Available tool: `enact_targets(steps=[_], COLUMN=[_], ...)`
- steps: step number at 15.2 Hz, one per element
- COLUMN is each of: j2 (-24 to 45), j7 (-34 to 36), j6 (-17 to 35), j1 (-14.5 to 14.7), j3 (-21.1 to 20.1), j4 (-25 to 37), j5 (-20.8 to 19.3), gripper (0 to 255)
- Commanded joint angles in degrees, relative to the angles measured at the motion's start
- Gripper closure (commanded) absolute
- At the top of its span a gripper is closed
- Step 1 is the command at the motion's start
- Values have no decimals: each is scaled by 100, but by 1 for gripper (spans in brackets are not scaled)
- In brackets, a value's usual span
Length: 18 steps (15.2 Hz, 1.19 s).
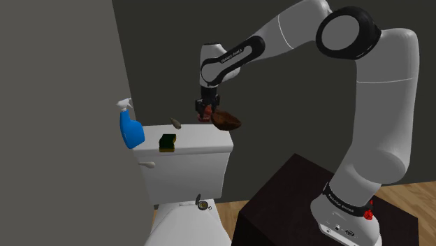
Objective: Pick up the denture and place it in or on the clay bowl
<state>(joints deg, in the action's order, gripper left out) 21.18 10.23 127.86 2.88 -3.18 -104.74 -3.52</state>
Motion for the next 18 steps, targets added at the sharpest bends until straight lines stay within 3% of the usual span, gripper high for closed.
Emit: enact_targets(steps=[1,8,18], j2=[-84,-303,-479], j7=[-14,-40,-1346], j6=[-133,-569,-486], j1=[-5,-10,-846], j3=[-3,-13,377], j4=[50,267,45], j5=[10,37,232], gripper=[255,255,255])
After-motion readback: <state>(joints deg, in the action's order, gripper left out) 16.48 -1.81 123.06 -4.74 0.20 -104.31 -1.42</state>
